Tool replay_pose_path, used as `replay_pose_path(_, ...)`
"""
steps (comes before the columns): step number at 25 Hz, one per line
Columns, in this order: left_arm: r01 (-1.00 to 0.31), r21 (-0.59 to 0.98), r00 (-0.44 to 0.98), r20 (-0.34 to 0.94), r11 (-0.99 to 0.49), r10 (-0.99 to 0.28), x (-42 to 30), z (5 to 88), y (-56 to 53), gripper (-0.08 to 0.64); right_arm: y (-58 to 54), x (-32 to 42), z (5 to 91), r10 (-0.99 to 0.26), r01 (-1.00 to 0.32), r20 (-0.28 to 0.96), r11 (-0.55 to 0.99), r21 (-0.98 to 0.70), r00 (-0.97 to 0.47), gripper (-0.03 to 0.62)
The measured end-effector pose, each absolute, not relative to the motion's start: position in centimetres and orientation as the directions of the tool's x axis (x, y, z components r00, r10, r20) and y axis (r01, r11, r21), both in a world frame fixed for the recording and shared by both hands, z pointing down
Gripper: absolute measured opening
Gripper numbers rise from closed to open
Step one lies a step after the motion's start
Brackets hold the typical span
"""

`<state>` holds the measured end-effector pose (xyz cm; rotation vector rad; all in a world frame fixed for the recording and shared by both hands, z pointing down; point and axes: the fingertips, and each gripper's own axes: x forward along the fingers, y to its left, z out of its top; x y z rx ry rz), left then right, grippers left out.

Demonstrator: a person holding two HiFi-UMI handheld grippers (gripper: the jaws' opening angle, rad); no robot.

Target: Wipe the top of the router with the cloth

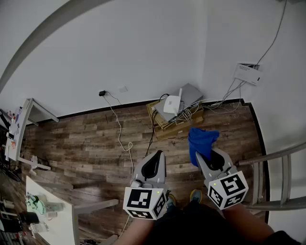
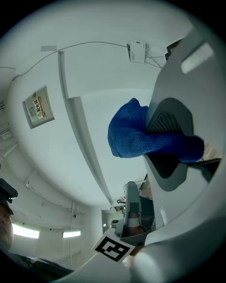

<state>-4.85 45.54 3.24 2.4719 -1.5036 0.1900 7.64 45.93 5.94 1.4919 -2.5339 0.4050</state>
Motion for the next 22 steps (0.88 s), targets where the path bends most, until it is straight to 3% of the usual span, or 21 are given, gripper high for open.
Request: replay_pose_path(22,-0.886,0.138,0.464,0.247,-0.443,-0.851,1.2,4.0,43.2,0.000,44.5,13.7,6.5,-0.819,-0.866,0.281,0.480,-0.142,-0.500,0.121)
